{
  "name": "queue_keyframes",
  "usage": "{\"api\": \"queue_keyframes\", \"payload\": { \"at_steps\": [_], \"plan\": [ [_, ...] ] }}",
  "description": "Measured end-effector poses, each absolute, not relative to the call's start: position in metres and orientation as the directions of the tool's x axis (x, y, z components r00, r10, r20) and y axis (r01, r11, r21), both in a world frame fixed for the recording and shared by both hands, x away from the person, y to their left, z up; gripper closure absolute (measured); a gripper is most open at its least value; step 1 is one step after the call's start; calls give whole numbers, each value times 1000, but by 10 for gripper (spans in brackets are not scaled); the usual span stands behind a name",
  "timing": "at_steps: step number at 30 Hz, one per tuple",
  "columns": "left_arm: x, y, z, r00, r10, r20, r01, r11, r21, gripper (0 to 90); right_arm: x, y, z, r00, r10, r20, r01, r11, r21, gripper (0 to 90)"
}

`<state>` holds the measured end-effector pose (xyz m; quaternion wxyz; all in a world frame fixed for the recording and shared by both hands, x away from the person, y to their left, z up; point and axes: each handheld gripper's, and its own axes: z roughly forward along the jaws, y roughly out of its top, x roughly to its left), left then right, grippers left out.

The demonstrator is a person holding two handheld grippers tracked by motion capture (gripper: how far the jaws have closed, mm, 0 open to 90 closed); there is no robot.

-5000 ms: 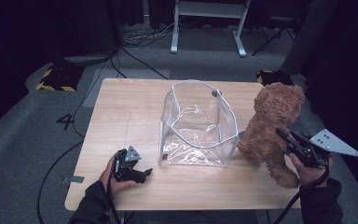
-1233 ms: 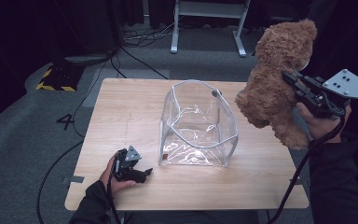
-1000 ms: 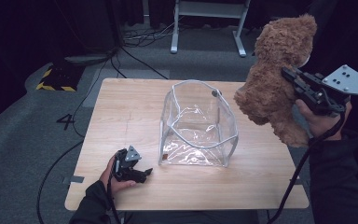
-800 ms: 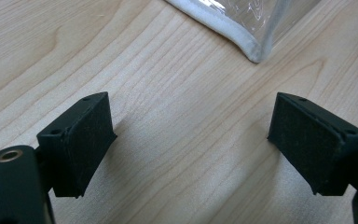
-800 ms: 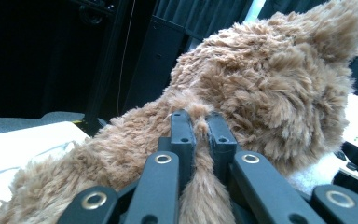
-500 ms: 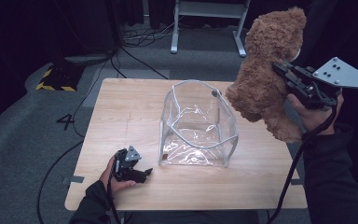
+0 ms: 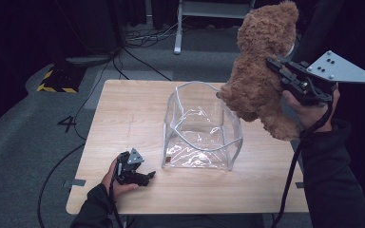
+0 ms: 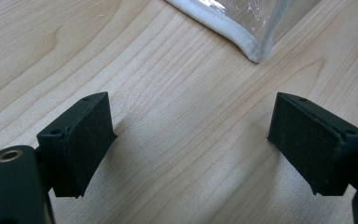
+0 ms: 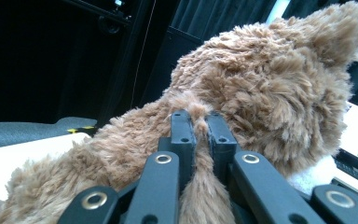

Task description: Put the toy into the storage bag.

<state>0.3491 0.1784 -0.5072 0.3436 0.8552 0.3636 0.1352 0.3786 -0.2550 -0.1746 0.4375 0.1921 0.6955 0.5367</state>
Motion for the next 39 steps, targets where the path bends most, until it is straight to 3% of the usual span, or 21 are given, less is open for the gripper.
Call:
{"api": "queue_keyframes", "payload": {
  "at_steps": [39],
  "plan": [
    [349,178,-507,700,714,-19,529,-501,685,139,388,-159,-170,-633,641,-435,-223,387,895,843]
  ]
}}
